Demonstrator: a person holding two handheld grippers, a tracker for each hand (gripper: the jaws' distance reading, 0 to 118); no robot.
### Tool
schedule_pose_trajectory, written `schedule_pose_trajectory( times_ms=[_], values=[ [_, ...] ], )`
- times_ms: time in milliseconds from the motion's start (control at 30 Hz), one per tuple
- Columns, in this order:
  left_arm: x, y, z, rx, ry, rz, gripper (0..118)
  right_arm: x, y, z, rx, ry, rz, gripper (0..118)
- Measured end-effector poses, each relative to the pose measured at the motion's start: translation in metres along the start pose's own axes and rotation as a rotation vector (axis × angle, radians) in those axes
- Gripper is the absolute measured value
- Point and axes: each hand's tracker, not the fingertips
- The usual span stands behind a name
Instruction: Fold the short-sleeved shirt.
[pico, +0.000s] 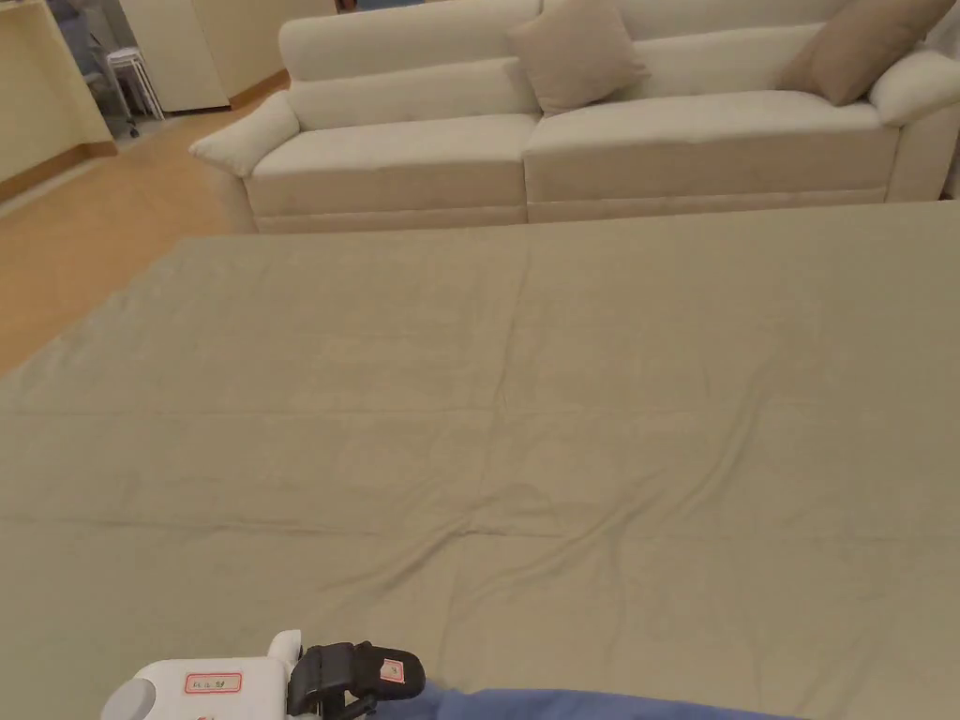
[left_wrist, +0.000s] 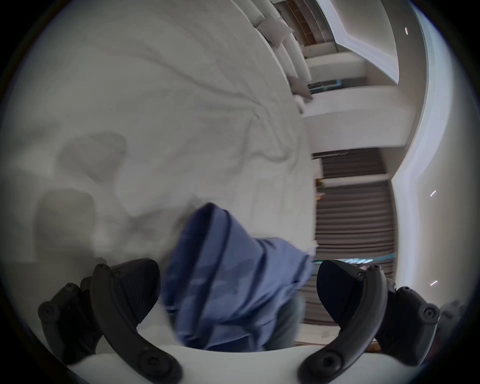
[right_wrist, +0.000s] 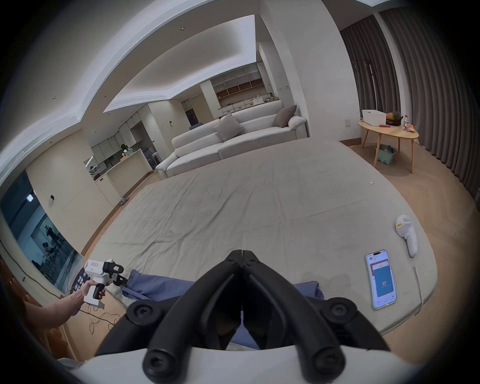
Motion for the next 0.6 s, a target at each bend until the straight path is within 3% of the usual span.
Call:
schedule_pose_trajectory(
  times_ms=[67,100,133,167,200,233,267,400,467,500,533,600],
  values=[
    [0.004,-0.002,-0.010,-0.034,-0.017,-0.085,117,0.001,-0.001,-0.008,-0.007,0.014,-0.016,0],
    [0.008,-0.003,-0.012,-0.023,0.021,-0.100,111,0.001,-0.002,-0.011,-0.013,0.013,-0.021,0],
    [0.009,-0.002,-0.011,-0.052,0.049,-0.118,88,0.001,-0.002,-0.013,-0.019,0.011,-0.025,0],
    [0.008,-0.001,-0.010,-0.050,0.154,-0.133,32,0.003,-0.002,-0.017,-0.025,0.011,-0.028,0],
    [0.004,0.000,-0.013,-0.090,0.270,-0.152,11,0.004,-0.003,-0.019,-0.030,0.011,-0.029,0],
    [0.022,-0.023,-0.045,-0.082,0.353,-0.116,11,0.004,-0.004,-0.020,-0.035,0.006,-0.029,0],
    [0.029,-0.023,-0.048,-0.098,0.251,-0.138,11,0.004,-0.006,-0.021,-0.038,0.002,-0.029,0],
    [0.040,0.011,-0.013,-0.060,0.229,-0.138,11,0.003,-0.008,-0.022,-0.052,0.009,-0.032,0],
    [0.050,0.026,0.012,-0.036,0.091,0.050,11,0.001,-0.007,-0.021,-0.055,0.006,-0.018,0],
    [0.065,0.029,0.024,-0.017,0.034,0.037,11,0.001,-0.007,-0.021,-0.054,0.005,-0.012,0],
    [0.080,0.037,0.039,0.003,0.045,-0.073,11,0.000,-0.006,-0.020,-0.052,0.007,-0.005,0],
    [0.101,0.054,0.072,0.043,0.205,-0.208,11,-0.005,-0.004,-0.018,-0.047,0.012,-0.003,0]
  ],
)
